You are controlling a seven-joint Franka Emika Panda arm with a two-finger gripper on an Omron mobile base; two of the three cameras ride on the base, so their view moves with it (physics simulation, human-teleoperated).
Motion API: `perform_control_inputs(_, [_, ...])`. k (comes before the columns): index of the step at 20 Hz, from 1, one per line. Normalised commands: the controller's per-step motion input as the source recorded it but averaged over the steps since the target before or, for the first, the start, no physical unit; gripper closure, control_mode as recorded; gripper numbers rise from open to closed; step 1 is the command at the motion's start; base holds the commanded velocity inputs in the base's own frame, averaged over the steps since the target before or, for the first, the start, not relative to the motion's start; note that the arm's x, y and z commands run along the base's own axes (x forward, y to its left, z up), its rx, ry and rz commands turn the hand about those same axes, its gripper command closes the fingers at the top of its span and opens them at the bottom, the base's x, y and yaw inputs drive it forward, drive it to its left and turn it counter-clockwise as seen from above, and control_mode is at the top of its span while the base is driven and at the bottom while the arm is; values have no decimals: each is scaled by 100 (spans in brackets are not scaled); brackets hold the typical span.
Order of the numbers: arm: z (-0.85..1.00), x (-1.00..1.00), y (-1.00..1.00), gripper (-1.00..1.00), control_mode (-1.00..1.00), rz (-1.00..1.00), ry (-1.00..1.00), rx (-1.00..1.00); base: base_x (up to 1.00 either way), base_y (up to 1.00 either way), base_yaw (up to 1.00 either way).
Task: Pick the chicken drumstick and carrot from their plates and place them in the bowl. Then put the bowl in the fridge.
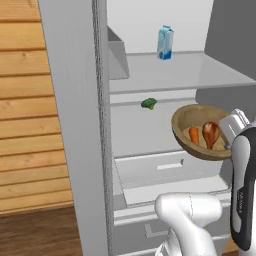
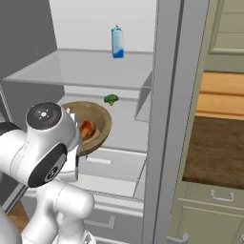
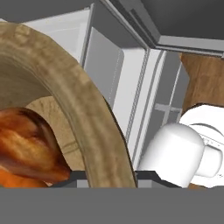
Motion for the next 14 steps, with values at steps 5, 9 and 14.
perform_control_inputs(5, [0, 0, 0, 100, 100, 0, 0, 0, 70, -4, 3])
perform_control_inputs(9, [-11, 74, 0, 100, -100, 5, 0, 0, 17, 0, 1])
perform_control_inputs(14, [-38, 100, 1, 100, -100, 12, -5, 1, 0, 0, 0])
